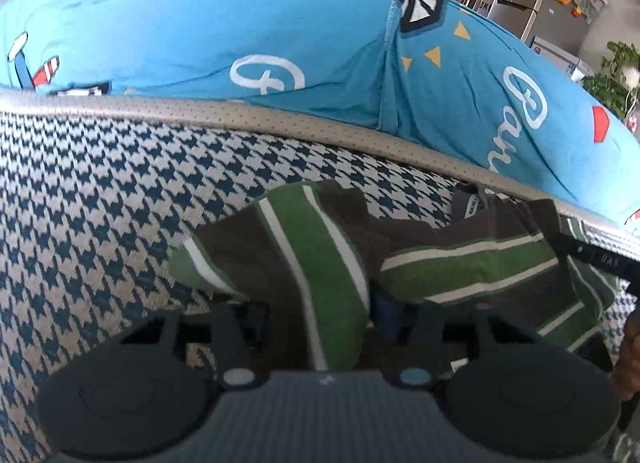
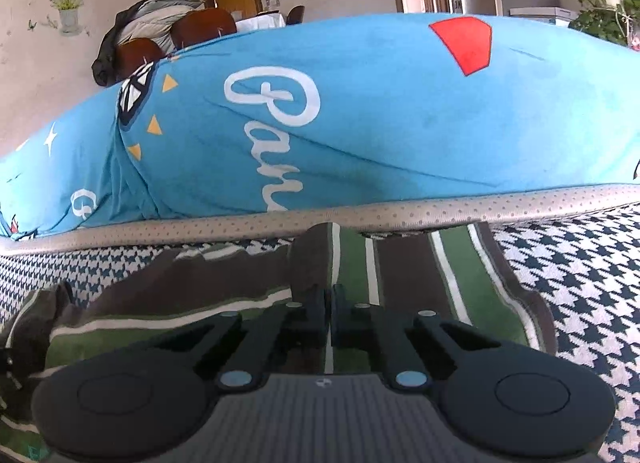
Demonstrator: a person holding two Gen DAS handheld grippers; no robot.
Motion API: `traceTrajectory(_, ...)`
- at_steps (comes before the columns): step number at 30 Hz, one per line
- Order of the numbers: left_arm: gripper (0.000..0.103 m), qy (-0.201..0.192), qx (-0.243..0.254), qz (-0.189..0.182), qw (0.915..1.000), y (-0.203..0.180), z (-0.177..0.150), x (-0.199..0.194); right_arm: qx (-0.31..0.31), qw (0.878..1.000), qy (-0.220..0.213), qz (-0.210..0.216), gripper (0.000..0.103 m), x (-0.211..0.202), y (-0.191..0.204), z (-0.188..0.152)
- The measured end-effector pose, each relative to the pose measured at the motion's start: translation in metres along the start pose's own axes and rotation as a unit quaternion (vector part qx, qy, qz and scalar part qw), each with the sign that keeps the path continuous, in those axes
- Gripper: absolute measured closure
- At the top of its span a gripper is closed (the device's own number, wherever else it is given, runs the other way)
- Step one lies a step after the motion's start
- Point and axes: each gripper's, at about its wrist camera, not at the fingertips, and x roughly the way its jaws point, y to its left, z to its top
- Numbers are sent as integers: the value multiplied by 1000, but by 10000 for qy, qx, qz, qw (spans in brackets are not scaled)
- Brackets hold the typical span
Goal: Fold clothes
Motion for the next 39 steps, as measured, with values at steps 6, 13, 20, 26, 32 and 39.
traceTrajectory(6, 83, -332, 463, 387, 9976, -20, 0, -5, 163, 9993, -266, -215, 99, -15, -5, 11)
traceTrajectory(13, 84, -1183, 1214, 629, 9835, -65, 17, -15, 231, 9943, -832, -629, 99, -46, -15, 30)
traceTrajectory(20, 74, -1565, 1274, 799, 9762, -95, 37, -13, 796, 9862, -1282, -677, 98, -73, -47, 51)
traceTrajectory(26, 43, -1157, 801, 712, 9875, -79, 35, -3, 1395, 9852, -951, -298, 95, -72, -90, 49)
traceTrajectory(32, 18, -1316, 543, 565, 9882, -74, 38, -26, 1617, 9823, -705, -634, 94, -81, -125, 40)
traceTrajectory(39, 12, -872, 345, 43, 9956, -79, 18, -42, 2177, 9754, 112, -312, 84, -62, -145, 14)
